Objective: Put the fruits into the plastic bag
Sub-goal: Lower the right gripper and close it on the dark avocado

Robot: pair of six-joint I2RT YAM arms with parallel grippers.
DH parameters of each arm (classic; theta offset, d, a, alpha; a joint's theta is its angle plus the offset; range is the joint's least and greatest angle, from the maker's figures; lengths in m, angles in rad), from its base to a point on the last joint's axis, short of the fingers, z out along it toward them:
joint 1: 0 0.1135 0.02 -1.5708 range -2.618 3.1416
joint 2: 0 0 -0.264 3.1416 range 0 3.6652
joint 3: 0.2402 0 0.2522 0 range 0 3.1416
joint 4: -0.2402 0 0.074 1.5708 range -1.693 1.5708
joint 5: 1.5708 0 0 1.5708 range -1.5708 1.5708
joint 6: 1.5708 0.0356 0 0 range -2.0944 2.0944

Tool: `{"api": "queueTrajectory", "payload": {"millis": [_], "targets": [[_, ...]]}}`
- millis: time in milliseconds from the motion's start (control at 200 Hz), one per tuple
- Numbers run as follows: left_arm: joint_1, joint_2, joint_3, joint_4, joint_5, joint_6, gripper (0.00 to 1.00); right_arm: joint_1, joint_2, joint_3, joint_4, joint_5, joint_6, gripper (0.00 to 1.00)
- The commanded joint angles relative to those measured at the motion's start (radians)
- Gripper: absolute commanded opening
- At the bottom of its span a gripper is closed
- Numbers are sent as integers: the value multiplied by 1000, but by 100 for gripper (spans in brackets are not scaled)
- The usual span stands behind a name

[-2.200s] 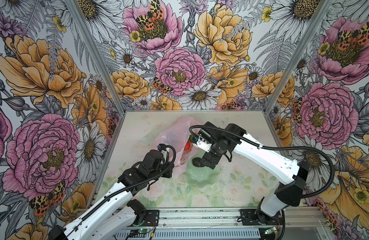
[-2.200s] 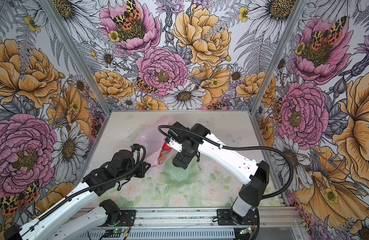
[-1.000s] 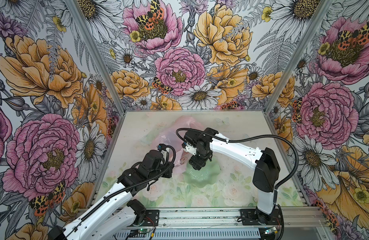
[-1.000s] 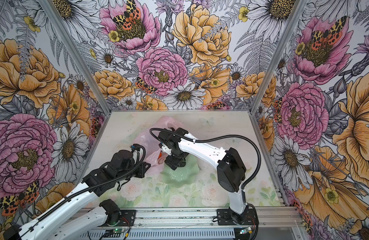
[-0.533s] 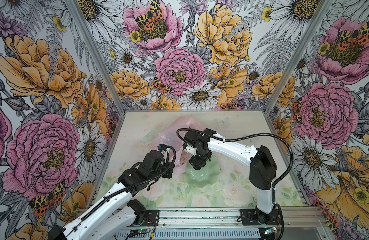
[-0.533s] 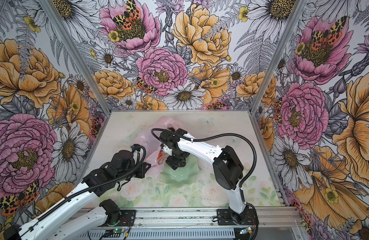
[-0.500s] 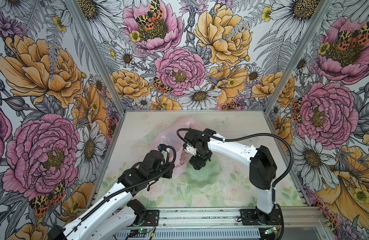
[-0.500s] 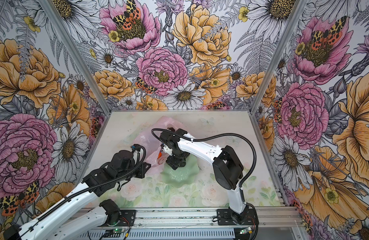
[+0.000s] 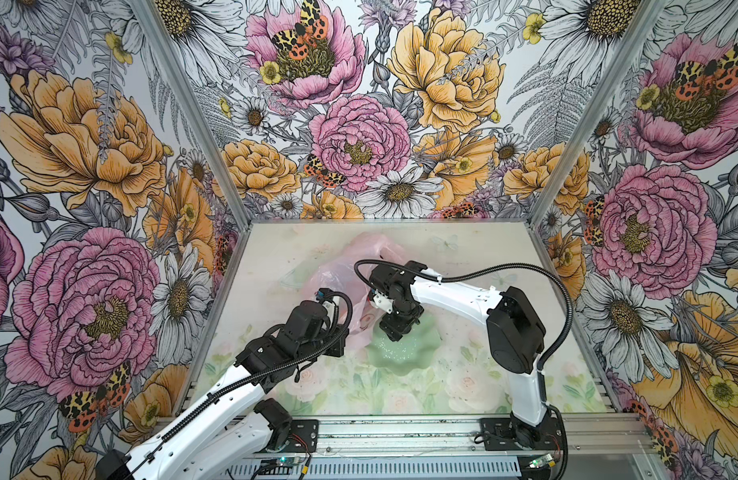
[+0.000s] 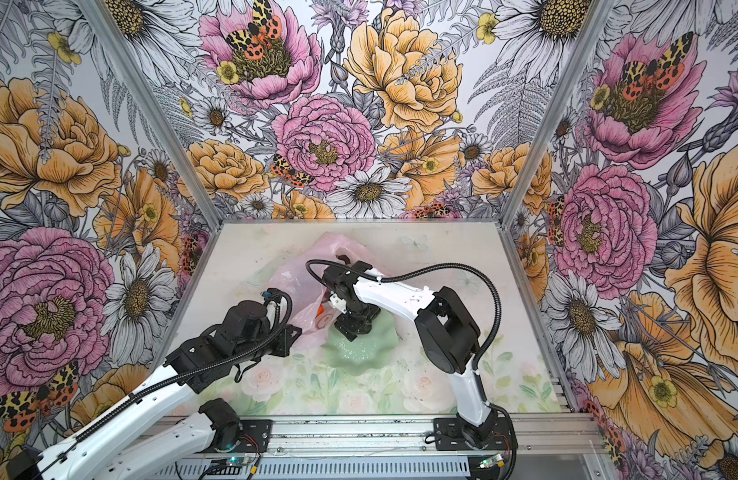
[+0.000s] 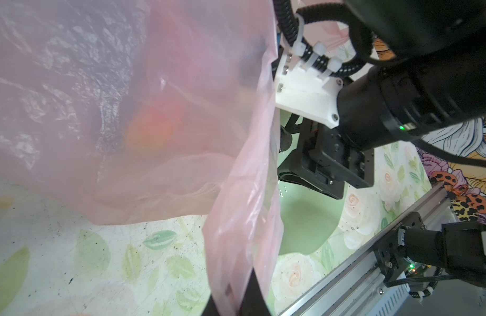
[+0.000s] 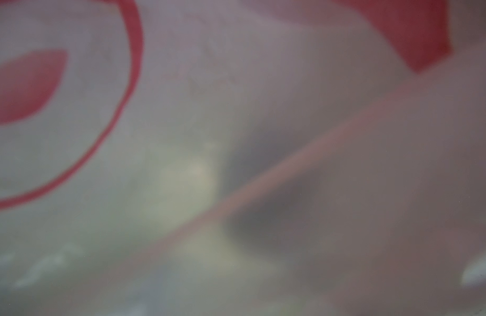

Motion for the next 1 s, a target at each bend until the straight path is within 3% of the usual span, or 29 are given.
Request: {"api": "queueTrajectory", "payload": {"millis": [0, 365, 670, 996], "targets": [[-12, -1, 5, -11, -25, 3, 0, -7, 23, 0, 36, -12, 18, 76], [-20, 2, 6, -11, -30, 2, 0, -7, 67, -10, 79, -16, 47, 73], [-27, 2, 5, -13, -37, 1, 0, -1, 78, -11, 142, 8, 74, 86], [-30, 8, 7, -15, -37, 0, 0, -1, 89, -17, 177, 20, 102, 78]]}}
